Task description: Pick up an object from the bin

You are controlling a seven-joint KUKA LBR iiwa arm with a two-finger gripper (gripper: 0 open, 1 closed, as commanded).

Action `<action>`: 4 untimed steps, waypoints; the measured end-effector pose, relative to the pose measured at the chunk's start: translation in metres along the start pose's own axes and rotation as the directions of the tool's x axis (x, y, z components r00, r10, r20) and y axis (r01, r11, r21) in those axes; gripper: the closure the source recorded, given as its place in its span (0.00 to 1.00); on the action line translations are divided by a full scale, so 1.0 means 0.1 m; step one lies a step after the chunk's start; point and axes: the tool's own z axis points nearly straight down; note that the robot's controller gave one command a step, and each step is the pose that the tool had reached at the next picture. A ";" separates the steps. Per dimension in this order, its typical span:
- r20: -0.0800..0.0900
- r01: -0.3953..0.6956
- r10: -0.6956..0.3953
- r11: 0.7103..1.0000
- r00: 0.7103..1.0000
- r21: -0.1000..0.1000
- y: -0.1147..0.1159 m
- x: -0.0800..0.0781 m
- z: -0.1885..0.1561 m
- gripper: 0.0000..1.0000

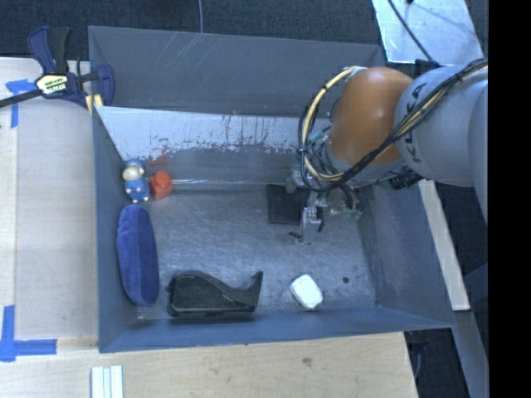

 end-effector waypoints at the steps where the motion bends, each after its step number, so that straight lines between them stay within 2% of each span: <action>1: 0.007 0.000 0.000 1.000 1.000 0.000 0.00 -0.02 -0.05 1.00; 2: 0.007 0.003 -0.003 1.000 1.000 0.000 0.04 0.27 0.19 1.00; 4: 0.012 0.008 -0.008 1.000 1.000 0.000 -0.12 -0.13 0.04 1.00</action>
Offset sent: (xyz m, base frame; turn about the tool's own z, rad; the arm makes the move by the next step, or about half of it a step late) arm 0.0000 0.0000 0.0000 0.0000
